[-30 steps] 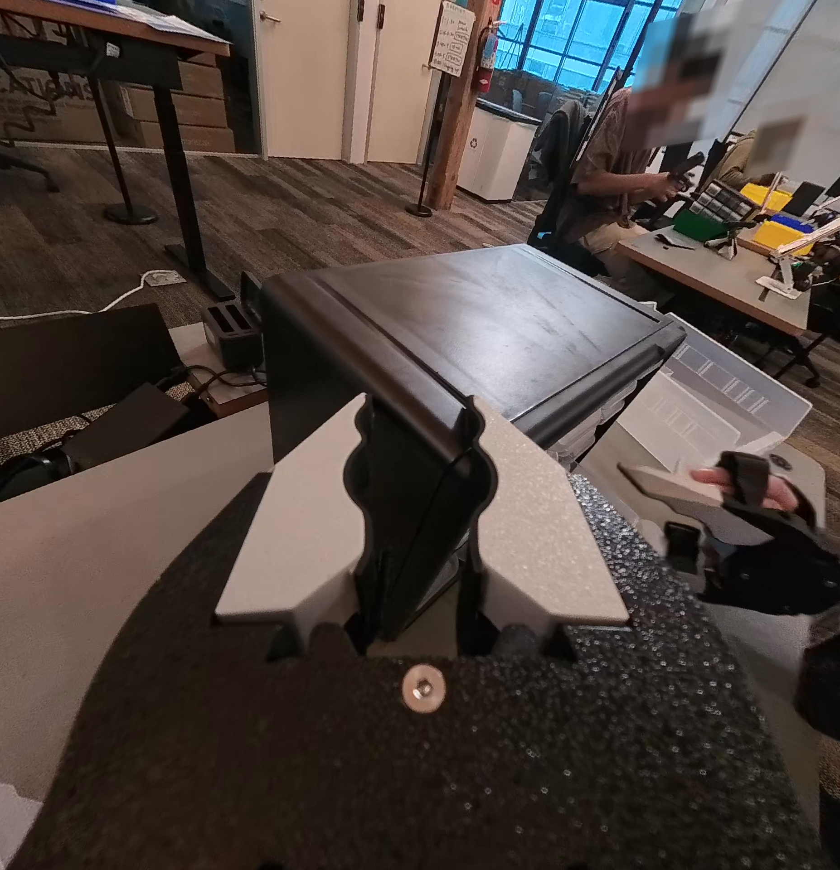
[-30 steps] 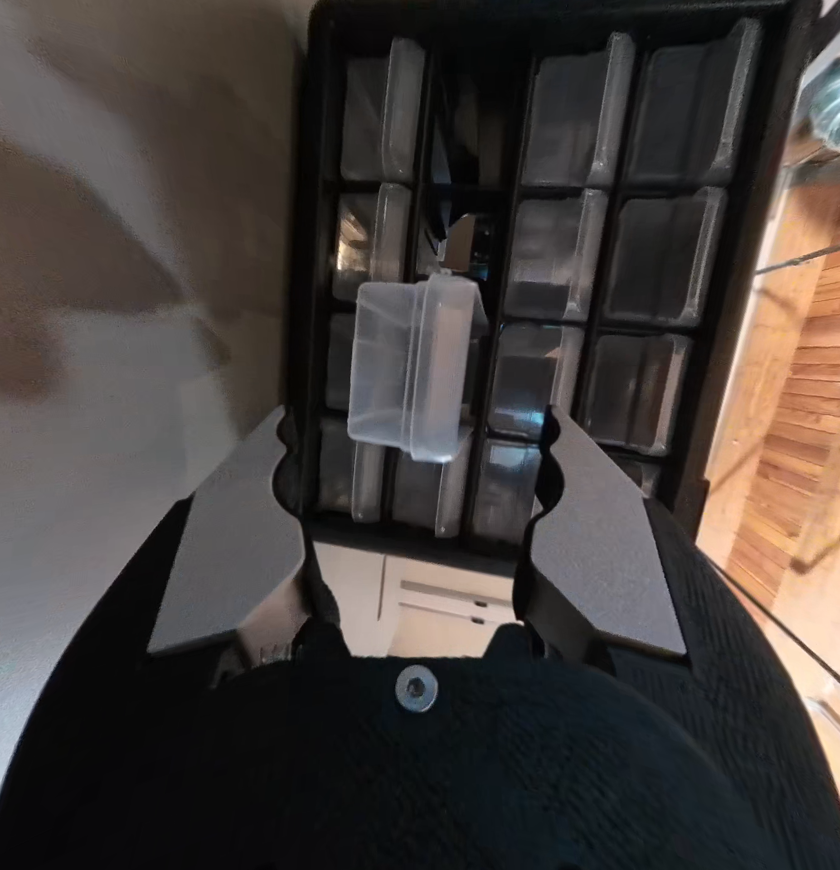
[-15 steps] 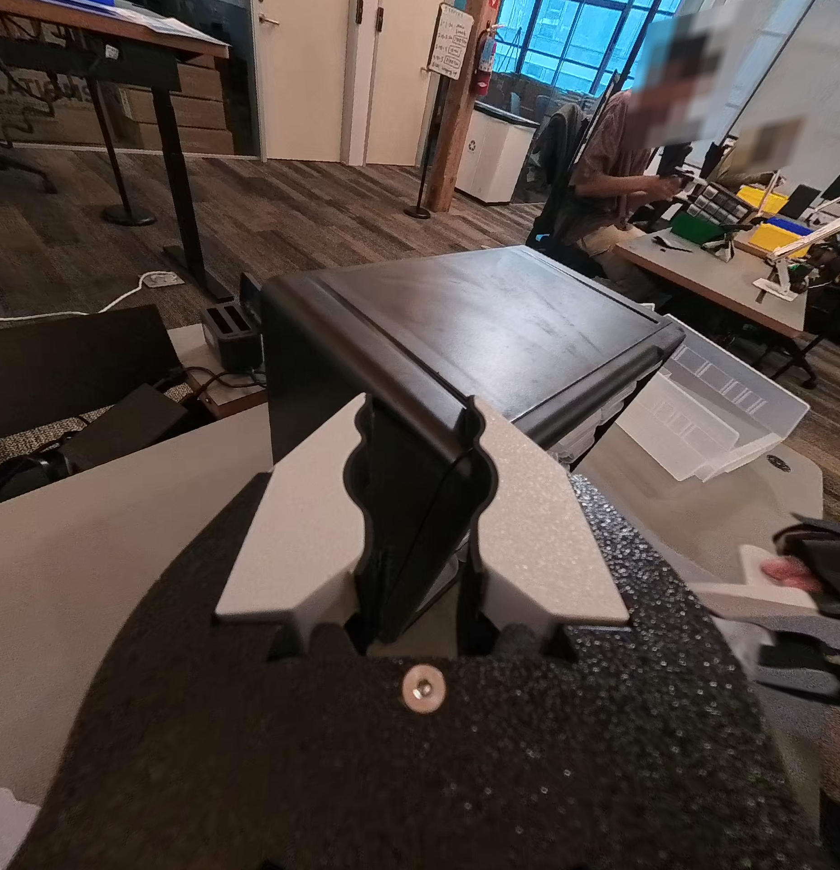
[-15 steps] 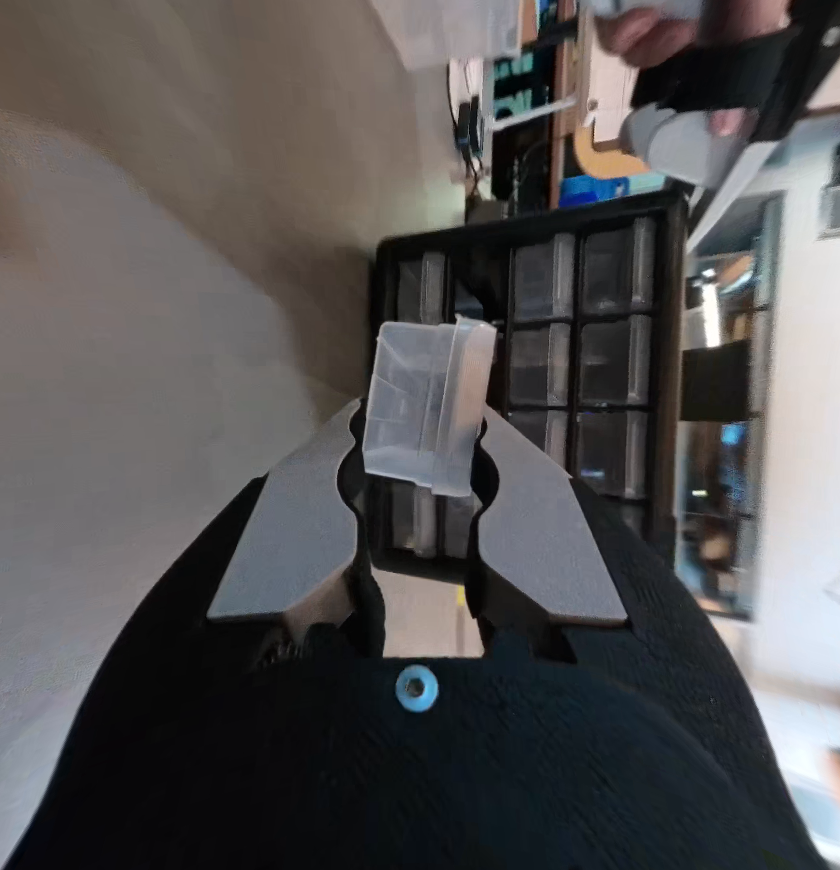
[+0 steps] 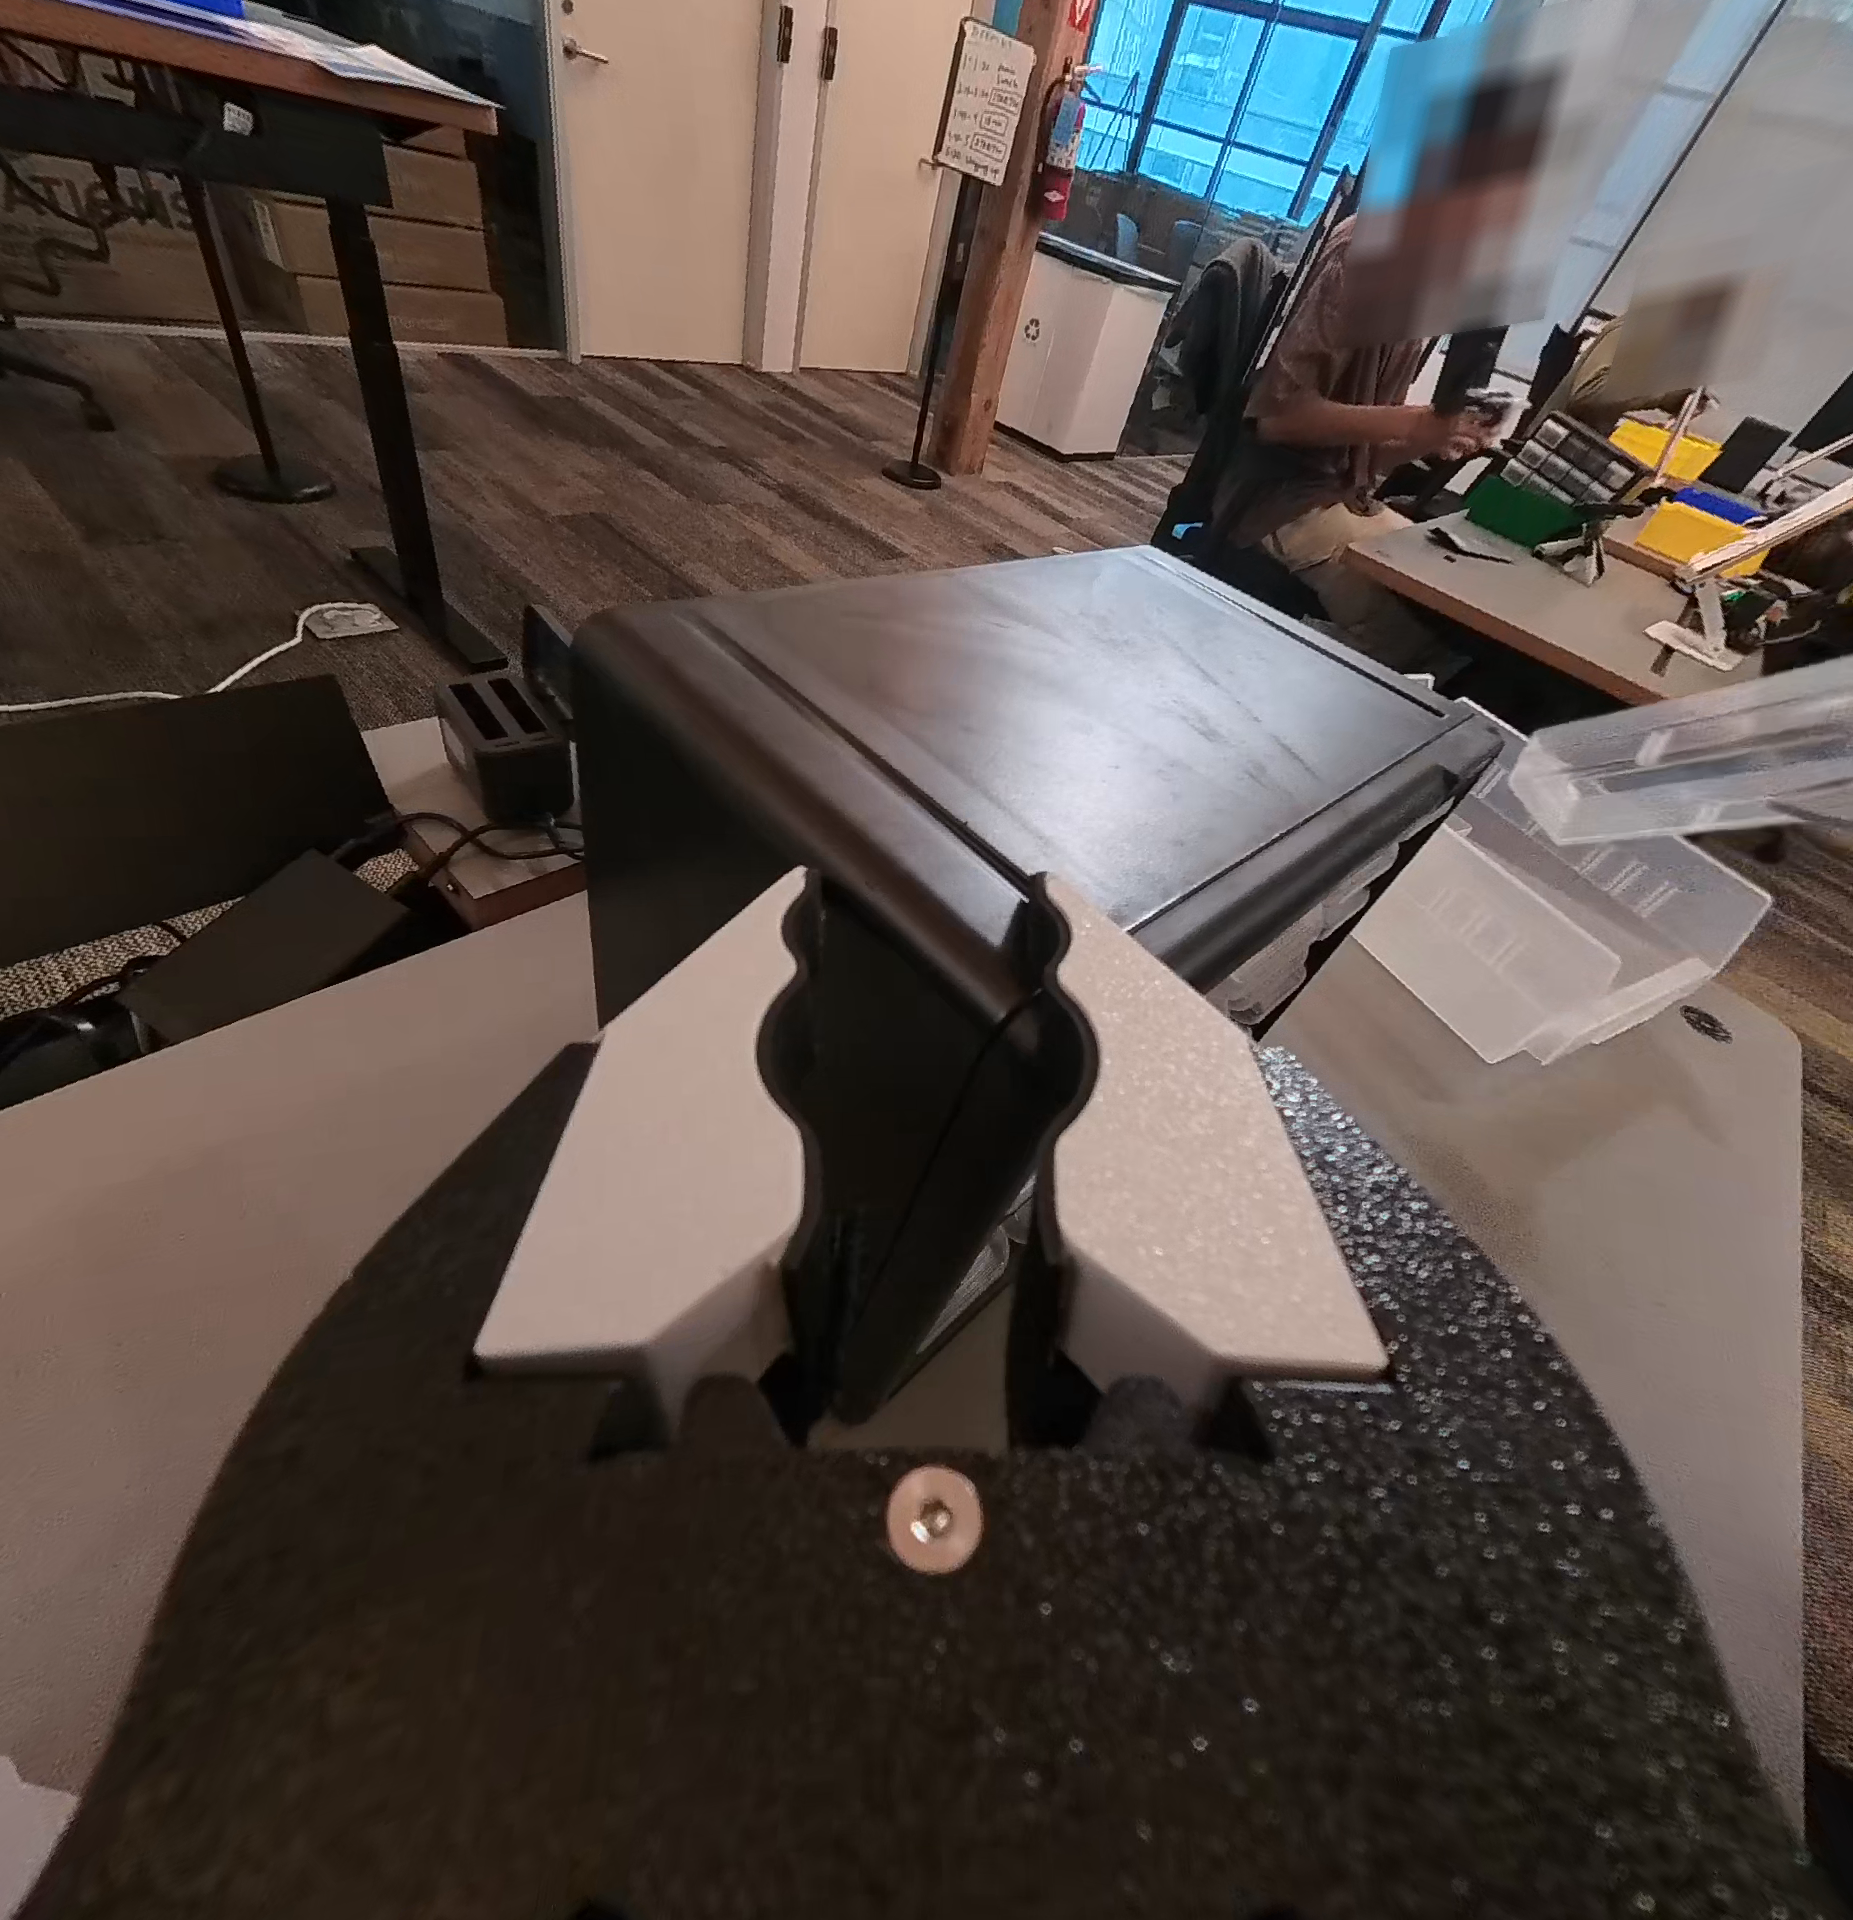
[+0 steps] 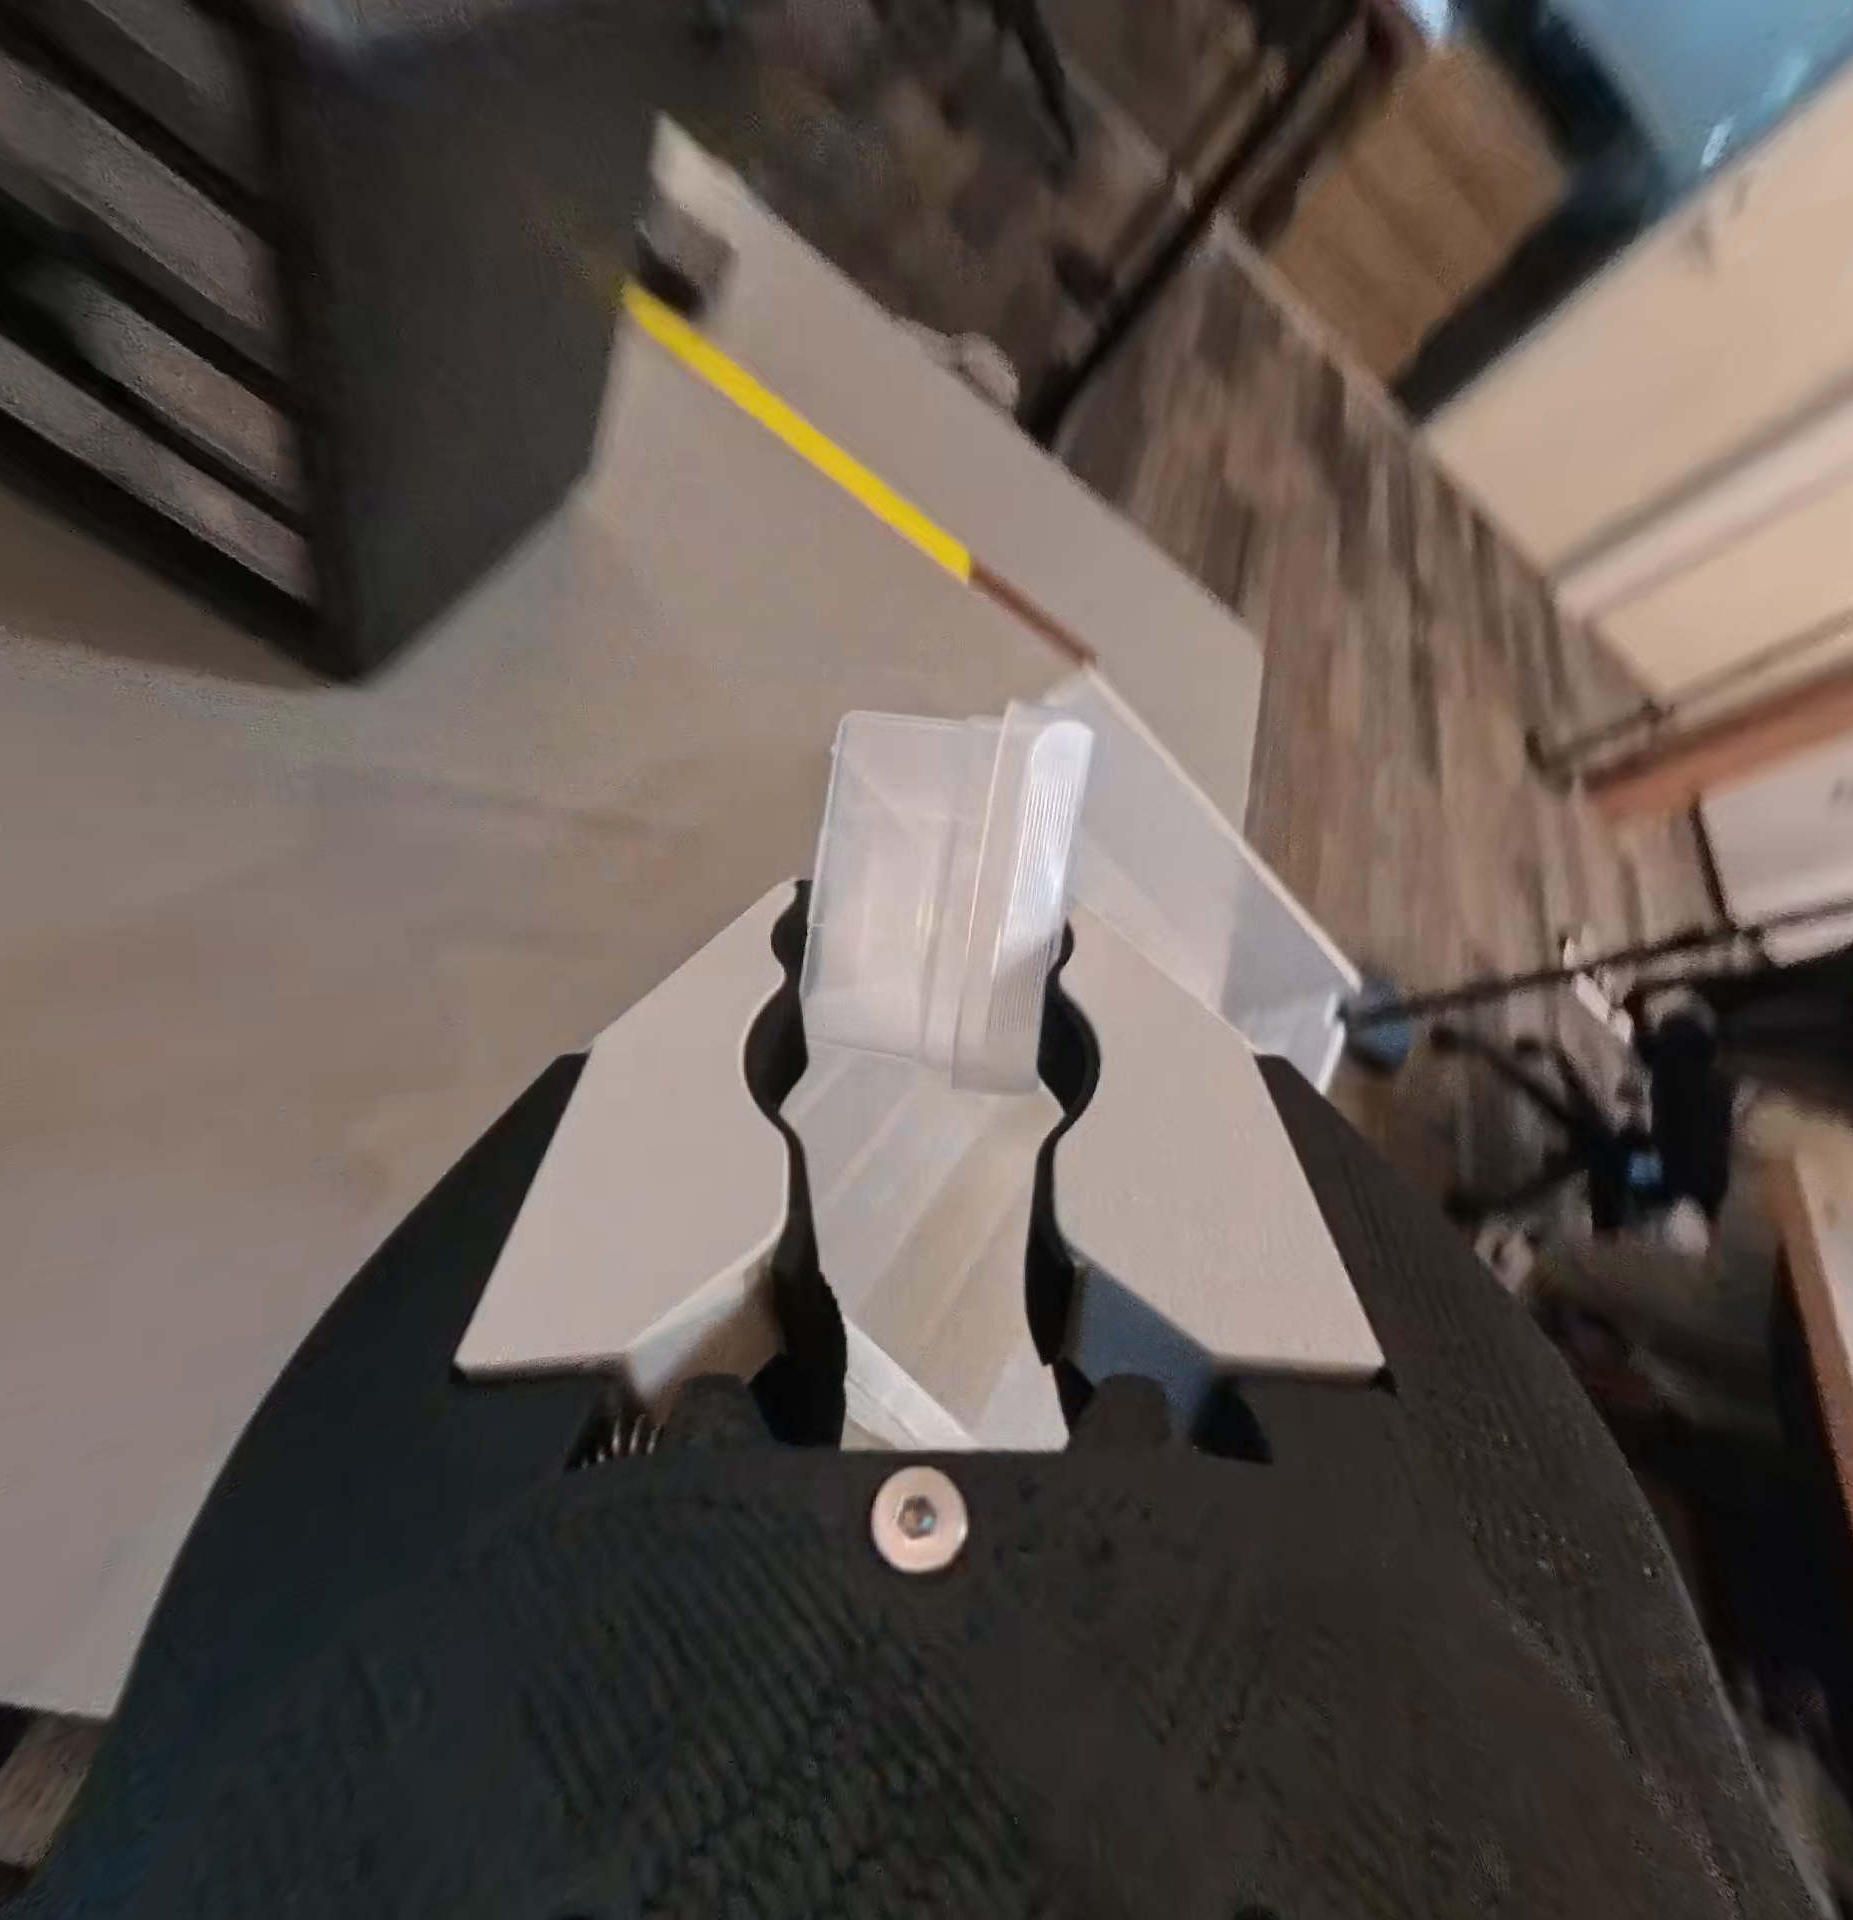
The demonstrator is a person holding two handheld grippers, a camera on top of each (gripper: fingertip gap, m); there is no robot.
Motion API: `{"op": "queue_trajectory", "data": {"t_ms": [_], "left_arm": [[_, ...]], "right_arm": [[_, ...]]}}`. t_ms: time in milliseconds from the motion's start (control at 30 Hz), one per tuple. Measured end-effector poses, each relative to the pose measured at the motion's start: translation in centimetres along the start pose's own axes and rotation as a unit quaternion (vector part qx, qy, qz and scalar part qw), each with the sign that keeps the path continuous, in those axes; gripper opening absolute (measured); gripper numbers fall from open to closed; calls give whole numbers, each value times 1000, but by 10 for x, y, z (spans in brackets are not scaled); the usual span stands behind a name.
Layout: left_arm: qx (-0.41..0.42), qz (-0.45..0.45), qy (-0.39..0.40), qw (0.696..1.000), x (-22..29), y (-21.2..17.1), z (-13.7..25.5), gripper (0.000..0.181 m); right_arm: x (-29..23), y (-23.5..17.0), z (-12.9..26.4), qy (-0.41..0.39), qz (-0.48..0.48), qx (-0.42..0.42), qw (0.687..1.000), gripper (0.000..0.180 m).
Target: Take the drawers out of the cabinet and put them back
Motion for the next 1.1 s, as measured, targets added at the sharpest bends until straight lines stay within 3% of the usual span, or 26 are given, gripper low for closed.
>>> {"op": "queue_trajectory", "data": {"t_ms": [200,333,500,667,767,900,1100], "left_arm": [[0,0,-1,1000,0,0,0,37],[-1,-1,0,1000,0,0,0,37],[0,0,-1,1000,0,0,0,37],[-1,-3,0,1000,0,0,0,37],[-1,-4,1,1000,0,0,0,37],[-1,-5,3,1000,1,0,0,37],[2,-2,-2,1000,-1,0,0,37]], "right_arm": [[45,-59,-76,37,-56,-181,981,41],[37,-76,-104,-7,-34,-266,963,41],[21,-71,-127,-23,-16,-269,963,41],[11,-80,-152,110,-122,-256,953,76],[29,-81,-130,171,-166,-170,956,89],[42,-97,-101,189,-80,-178,962,94],[21,-118,-121,194,95,-271,938,66]]}}
Point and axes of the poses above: each gripper's, where its closed fingertips meet, z back along the fingers, y out of its top, x = y × z across the jaws, the point moved 9 cm from there along z, back along the fingers, and after that the axes turned 7 degrees about -x, right-handed, at the moved point
